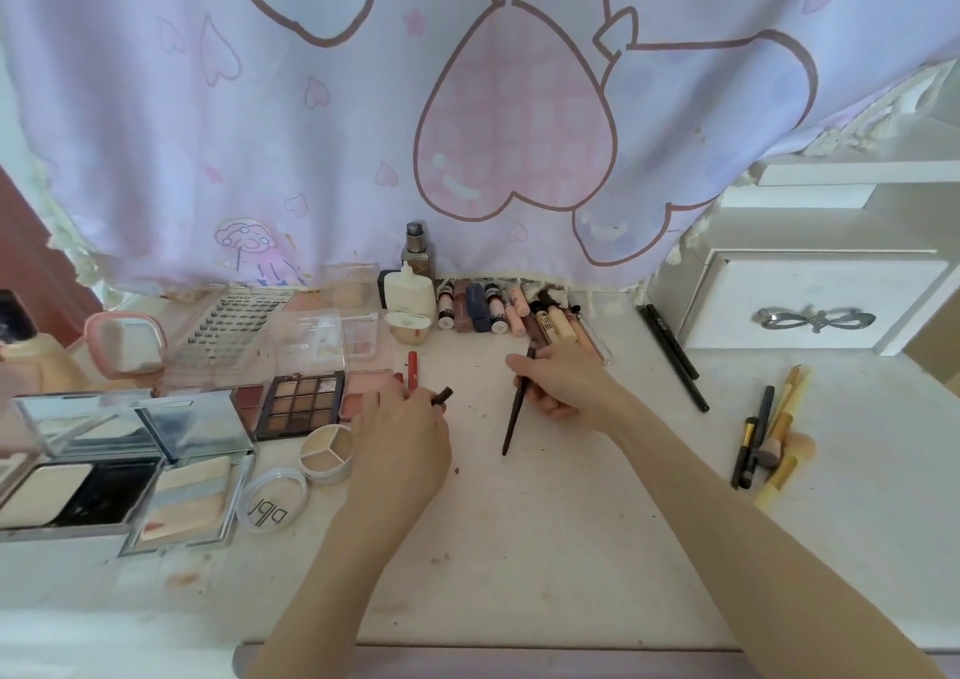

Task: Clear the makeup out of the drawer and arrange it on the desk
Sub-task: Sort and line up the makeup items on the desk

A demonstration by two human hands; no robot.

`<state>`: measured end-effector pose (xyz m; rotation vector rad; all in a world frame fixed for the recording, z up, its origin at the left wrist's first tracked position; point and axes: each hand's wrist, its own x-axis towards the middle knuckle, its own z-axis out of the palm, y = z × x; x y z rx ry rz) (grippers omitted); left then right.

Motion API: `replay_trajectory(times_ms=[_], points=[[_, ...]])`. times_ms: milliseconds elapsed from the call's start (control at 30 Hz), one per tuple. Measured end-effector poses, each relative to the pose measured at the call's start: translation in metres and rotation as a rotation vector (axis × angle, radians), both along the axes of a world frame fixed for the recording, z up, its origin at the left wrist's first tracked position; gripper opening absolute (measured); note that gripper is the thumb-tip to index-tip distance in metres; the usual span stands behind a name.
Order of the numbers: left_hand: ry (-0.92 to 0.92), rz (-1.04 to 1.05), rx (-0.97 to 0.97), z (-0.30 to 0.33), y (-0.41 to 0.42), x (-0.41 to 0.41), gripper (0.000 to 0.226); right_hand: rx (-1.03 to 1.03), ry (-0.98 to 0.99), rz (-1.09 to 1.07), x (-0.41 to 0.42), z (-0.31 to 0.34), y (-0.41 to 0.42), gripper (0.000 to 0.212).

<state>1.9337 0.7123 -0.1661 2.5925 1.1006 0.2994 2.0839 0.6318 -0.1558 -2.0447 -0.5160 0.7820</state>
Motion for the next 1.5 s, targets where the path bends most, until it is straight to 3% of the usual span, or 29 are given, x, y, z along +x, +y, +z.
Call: replay_trajectory(times_ms=[167,300,433,533,667,800,900,1000,1100,1267,1400,1500], points=[[0.074,-0.006,0.088,0.000,0.012,0.029,0.030,-0.156,-0.206,0.126,-0.003,0.005,0.024,0.032],[0.083,0.028,0.133,-0.002,0.021,0.035,0.035,-0.031,-0.116,0.115,-0.004,0.008,0.030,0.025],[-0.112,0.012,0.150,-0.007,0.024,0.030,0.033,0.090,-0.130,0.046,0.005,0.008,0.009,0.022],[-0.287,-0.113,0.160,-0.014,0.011,0.033,0.024,0.086,-0.309,-0.064,0.022,0.008,-0.021,0.021],[-0.319,-0.319,0.195,-0.022,-0.023,0.047,0.023,-0.076,-0.594,-0.197,0.050,0.004,-0.062,0.017],[-0.212,-0.470,0.129,-0.027,-0.047,0.058,0.038,-0.284,-0.653,-0.248,0.066,-0.002,-0.088,0.018],[0.006,-0.506,0.097,-0.036,-0.053,0.064,0.058,-0.389,-0.675,-0.247,0.071,-0.009,-0.094,0.018],[0.050,-0.505,0.132,-0.042,-0.051,0.064,0.091,-0.443,-0.686,-0.252,0.071,-0.013,-0.092,0.024],[0.057,-0.498,0.147,-0.042,-0.051,0.064,0.092,-0.494,-0.688,-0.268,0.068,-0.012,-0.087,0.023],[0.070,-0.503,0.128,-0.043,-0.052,0.063,0.091,-0.392,-0.616,-0.315,0.067,-0.008,-0.087,0.011],[0.106,-0.523,0.139,-0.042,-0.053,0.062,0.089,-0.188,-0.546,-0.400,0.055,0.006,-0.104,0.027],[0.133,-0.508,0.126,-0.041,-0.053,0.062,0.067,-0.059,-0.456,-0.405,0.039,0.013,-0.121,0.017]])
